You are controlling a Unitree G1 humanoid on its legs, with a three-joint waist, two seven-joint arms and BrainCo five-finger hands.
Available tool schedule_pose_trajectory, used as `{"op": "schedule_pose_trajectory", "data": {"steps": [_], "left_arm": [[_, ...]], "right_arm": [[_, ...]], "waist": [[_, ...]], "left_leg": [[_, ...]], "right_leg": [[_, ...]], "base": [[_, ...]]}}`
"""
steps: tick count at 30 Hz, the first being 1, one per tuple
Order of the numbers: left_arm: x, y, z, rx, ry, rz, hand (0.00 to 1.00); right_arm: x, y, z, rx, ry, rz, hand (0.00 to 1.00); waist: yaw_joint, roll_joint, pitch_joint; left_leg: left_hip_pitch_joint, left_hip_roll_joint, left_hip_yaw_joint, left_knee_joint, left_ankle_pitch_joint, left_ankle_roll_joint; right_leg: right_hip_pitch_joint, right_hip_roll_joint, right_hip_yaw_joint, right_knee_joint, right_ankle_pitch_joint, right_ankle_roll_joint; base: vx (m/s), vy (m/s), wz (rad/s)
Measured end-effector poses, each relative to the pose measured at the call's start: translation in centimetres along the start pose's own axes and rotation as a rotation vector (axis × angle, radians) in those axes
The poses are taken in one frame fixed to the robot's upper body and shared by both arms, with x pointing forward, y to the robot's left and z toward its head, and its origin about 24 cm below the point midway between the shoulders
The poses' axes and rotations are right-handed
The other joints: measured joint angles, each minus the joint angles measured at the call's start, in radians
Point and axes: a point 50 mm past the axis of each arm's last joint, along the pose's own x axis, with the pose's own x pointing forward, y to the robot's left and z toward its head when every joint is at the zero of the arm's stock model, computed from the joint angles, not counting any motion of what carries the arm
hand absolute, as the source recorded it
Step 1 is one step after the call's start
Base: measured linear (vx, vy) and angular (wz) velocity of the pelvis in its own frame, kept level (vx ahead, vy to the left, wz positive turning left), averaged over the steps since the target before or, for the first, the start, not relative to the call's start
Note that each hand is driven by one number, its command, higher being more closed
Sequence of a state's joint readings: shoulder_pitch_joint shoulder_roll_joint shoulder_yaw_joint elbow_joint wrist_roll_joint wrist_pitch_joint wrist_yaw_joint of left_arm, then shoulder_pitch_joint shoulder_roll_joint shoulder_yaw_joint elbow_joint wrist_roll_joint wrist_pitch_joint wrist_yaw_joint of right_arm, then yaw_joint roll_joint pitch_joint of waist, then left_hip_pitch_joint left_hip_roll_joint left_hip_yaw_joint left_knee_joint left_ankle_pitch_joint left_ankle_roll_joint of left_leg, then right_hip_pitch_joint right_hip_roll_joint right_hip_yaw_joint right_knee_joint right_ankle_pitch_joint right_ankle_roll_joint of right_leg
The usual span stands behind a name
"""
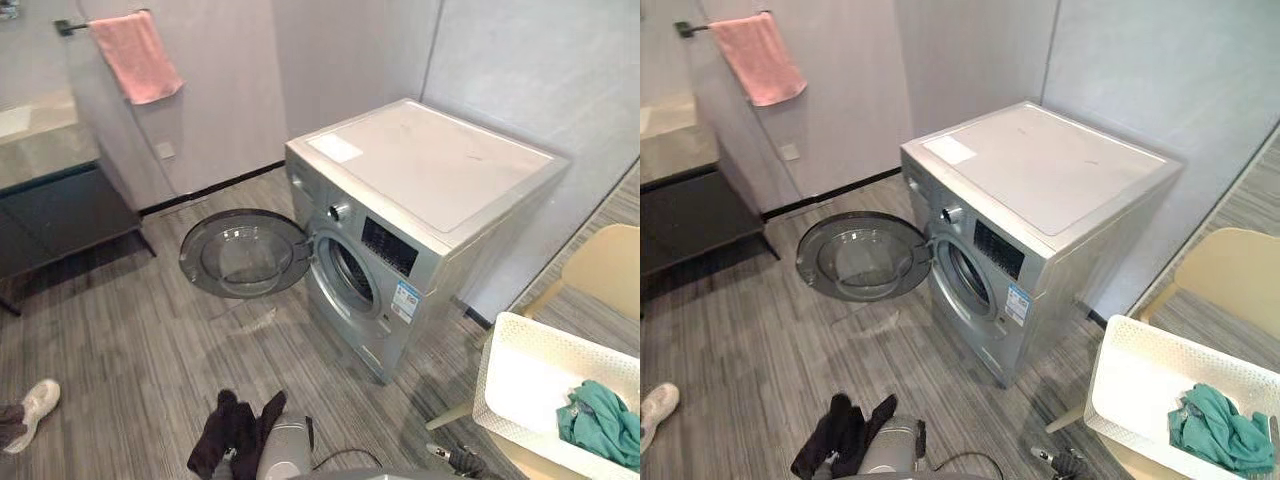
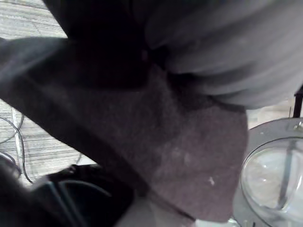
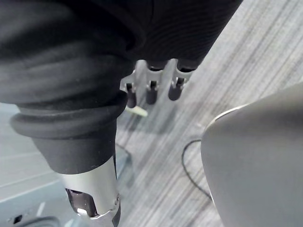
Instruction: Pick up the laundry basket with both hands and put the clothes into the washing machine.
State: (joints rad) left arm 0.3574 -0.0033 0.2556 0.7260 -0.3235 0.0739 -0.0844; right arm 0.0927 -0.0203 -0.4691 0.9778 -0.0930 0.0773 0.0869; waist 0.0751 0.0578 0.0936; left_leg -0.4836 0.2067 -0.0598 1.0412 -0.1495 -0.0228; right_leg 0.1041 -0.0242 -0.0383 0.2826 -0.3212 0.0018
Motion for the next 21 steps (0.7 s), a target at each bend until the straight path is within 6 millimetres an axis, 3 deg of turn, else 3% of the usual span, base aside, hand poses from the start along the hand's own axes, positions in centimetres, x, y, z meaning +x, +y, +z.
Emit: {"op": "schedule_pose_trajectory", "data": {"steps": [3,4,5,6,8,11,13,14,15,16,17,19,21], "left_arm": [[-0.2,-0.3,0.2,0.007,-0.009,-0.019,1.00],[-0.3,-0.5,0.2,0.016,-0.009,-0.029,1.00],[-0.3,-0.5,0.3,0.019,-0.007,-0.031,1.00],[-0.3,0.4,1.0,0.046,-0.017,-0.018,1.00],[-0.1,-0.1,2.6,0.112,-0.059,-0.053,1.00],[-0.1,-2.1,4.5,0.185,-0.127,-0.138,1.00],[-0.1,-3.0,5.0,0.206,-0.147,-0.181,1.00],[0.0,-3.6,5.2,0.232,-0.148,-0.205,1.00],[0.0,-3.8,5.3,0.246,-0.149,-0.210,1.00],[0.0,-3.5,4.9,0.246,-0.136,-0.203,1.00],[0.2,-2.9,4.2,0.242,-0.102,-0.181,1.00],[0.8,-2.3,3.1,0.266,-0.038,-0.140,1.00],[1.5,-2.0,2.8,0.295,-0.002,-0.110,1.00]], "right_arm": [[0.0,0.1,0.1,-0.091,0.007,0.010,0.00],[-0.1,-0.7,0.0,-0.137,0.014,-0.005,0.00],[-0.2,-1.1,-0.3,-0.140,0.024,-0.017,0.00],[-0.2,-0.8,-1.2,-0.120,0.058,-0.010,0.00],[-0.3,-0.7,-2.2,-0.116,0.099,0.002,0.00],[-0.3,-1.4,-2.2,-0.075,0.093,-0.019,0.00],[-0.4,-1.4,-2.0,-0.077,0.085,-0.018,0.00],[-0.4,-1.3,-2.1,-0.075,0.082,-0.014,0.00],[-0.4,-1.4,-1.9,-0.081,0.075,-0.014,0.00],[-0.4,-1.3,-1.8,-0.080,0.069,-0.013,0.00],[-0.5,-1.2,-1.9,-0.085,0.066,-0.004,0.00],[-0.5,-1.0,-2.1,-0.098,0.068,0.005,0.00],[-0.5,-1.0,-2.1,-0.084,0.064,0.010,0.00]], "waist": [[0.000,-0.012,-0.004],[0.000,-0.014,-0.012],[-0.001,-0.021,-0.022],[-0.007,-0.060,-0.047],[-0.010,-0.083,-0.063],[-0.036,-0.077,-0.075],[-0.039,-0.066,-0.074],[-0.042,-0.050,-0.064],[-0.049,-0.050,-0.061],[-0.060,-0.049,-0.058],[-0.062,-0.052,-0.056],[-0.062,-0.056,-0.055],[-0.062,-0.060,-0.054]], "left_leg": [[0.068,0.035,-0.097,-0.533,-0.001,-0.027],[0.113,0.018,-0.169,-0.673,0.034,-0.071],[0.121,0.004,-0.170,-0.667,0.097,-0.158],[0.110,-0.048,-0.132,-0.611,0.057,-0.161],[0.103,-0.078,-0.080,-0.515,-0.001,-0.122],[0.128,-0.105,-0.014,-0.470,-0.052,-0.065],[0.175,-0.107,0.049,-0.504,-0.074,-0.028],[0.214,-0.108,0.099,-0.532,-0.083,-0.012],[0.251,-0.107,0.139,-0.552,-0.089,0.005],[0.290,-0.102,0.170,-0.569,-0.095,0.015],[0.348,-0.096,0.221,-0.602,-0.103,0.022],[0.425,-0.091,0.283,-0.654,-0.112,0.027],[0.448,-0.087,0.330,-0.683,-0.112,0.027]], "right_leg": [[0.011,-0.042,0.080,-0.027,0.001,0.059],[0.017,-0.071,0.109,-0.025,-0.018,0.093],[0.019,-0.093,0.128,-0.026,-0.028,0.109],[0.019,-0.143,0.162,-0.024,-0.014,0.117],[0.018,-0.185,0.210,-0.013,0.084,0.139],[-0.020,-0.221,0.235,0.051,0.240,0.157],[-0.114,-0.224,0.262,0.180,0.347,0.100],[-0.185,-0.233,0.261,0.280,0.427,0.049],[-0.236,-0.234,0.250,0.371,0.428,0.039],[-0.275,-0.233,0.207,0.464,0.394,0.051],[-0.308,-0.238,0.113,0.549,0.340,0.038],[-0.327,-0.227,-0.056,0.607,0.259,0.042],[-0.341,-0.171,-0.160,0.583,0.187,0.061]], "base": [[0.33,0.383,-0.85],[0.28,0.422,-0.76],[0.36,0.515,-0.59],[0.36,0.453,-0.37],[0.39,0.475,-0.40],[0.25,0.438,-0.40],[0.12,0.399,-0.77],[0.06,0.354,-0.80],[0.04,0.321,-0.95],[0.01,0.315,-1.07],[0.00,0.194,-1.00],[0.02,0.147,-1.12],[0.03,0.027,-0.85]]}}
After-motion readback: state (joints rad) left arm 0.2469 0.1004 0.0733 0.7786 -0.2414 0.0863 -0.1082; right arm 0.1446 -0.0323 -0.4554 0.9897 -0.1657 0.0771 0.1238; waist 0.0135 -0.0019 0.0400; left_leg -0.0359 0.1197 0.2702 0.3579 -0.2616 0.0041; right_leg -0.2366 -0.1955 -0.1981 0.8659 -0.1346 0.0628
